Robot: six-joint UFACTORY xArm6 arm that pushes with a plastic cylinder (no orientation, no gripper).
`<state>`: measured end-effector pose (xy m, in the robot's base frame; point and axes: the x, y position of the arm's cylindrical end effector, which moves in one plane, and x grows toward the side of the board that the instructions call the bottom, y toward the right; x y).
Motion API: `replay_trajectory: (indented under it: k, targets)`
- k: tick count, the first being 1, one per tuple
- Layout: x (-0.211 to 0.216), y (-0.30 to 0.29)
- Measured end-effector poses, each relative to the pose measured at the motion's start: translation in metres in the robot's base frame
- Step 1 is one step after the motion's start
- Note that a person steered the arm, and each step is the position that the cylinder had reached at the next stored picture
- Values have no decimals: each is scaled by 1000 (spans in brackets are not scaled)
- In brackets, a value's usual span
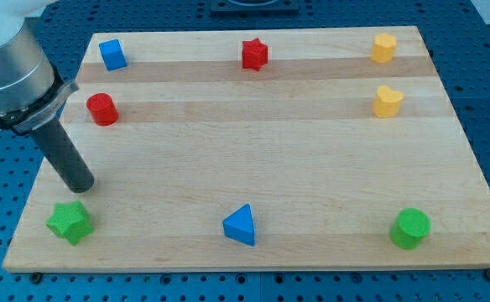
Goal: Push the blue triangle above the green circle
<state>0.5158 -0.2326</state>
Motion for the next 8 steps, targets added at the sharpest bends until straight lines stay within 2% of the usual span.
replay_trajectory:
  k: [1, 2, 3, 6, 8]
  targets:
    - [0, 1]
    - [2, 108]
    - [2, 151]
    - [64, 146]
    - [62, 172]
